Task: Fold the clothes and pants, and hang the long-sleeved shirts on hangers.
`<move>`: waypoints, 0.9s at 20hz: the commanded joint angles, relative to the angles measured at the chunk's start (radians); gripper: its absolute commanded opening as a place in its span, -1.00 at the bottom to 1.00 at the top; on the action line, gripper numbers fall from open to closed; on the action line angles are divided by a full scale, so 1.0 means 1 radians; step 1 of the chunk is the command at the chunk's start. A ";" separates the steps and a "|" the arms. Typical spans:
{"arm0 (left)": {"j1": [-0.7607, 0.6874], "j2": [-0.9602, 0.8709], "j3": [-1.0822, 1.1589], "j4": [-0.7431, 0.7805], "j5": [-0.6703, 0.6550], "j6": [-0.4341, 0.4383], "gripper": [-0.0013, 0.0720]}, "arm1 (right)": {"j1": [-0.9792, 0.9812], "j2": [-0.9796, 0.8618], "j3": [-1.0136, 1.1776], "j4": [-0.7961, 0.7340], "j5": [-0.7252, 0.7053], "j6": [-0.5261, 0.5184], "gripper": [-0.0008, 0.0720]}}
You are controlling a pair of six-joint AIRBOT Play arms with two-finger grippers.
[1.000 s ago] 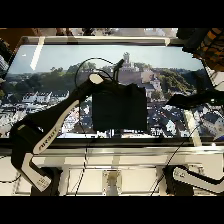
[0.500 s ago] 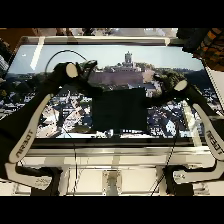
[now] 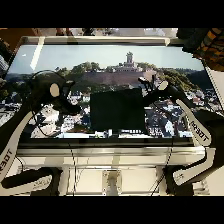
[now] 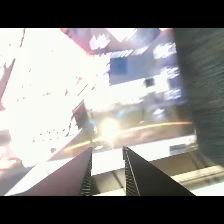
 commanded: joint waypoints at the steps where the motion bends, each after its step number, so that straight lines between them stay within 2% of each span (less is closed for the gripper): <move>1: 0.013 0.037 -0.099 0.026 0.036 -0.002 -0.31 | 0.002 -0.013 0.033 -0.005 -0.032 0.023 -0.91; 4: 0.013 0.037 -0.099 0.031 0.036 -0.002 -0.37 | -0.038 -0.013 0.138 -0.095 -0.037 0.207 -0.91; 6: 0.013 0.037 -0.099 0.032 0.036 -0.002 -0.37 | -0.100 -0.013 0.222 -0.234 0.013 0.360 -0.91; 8: 0.013 0.037 -0.099 0.043 0.036 -0.003 -0.37 | -0.194 -0.013 0.277 -0.351 0.093 0.449 -0.91; 13: 0.013 0.037 -0.099 0.054 0.036 -0.003 -0.37 | -0.511 -0.013 0.293 -0.454 0.277 0.469 -0.92; 18: 0.013 0.037 -0.099 0.053 0.036 -0.006 -0.37 | -0.830 -0.012 0.291 -0.589 0.396 0.459 -0.91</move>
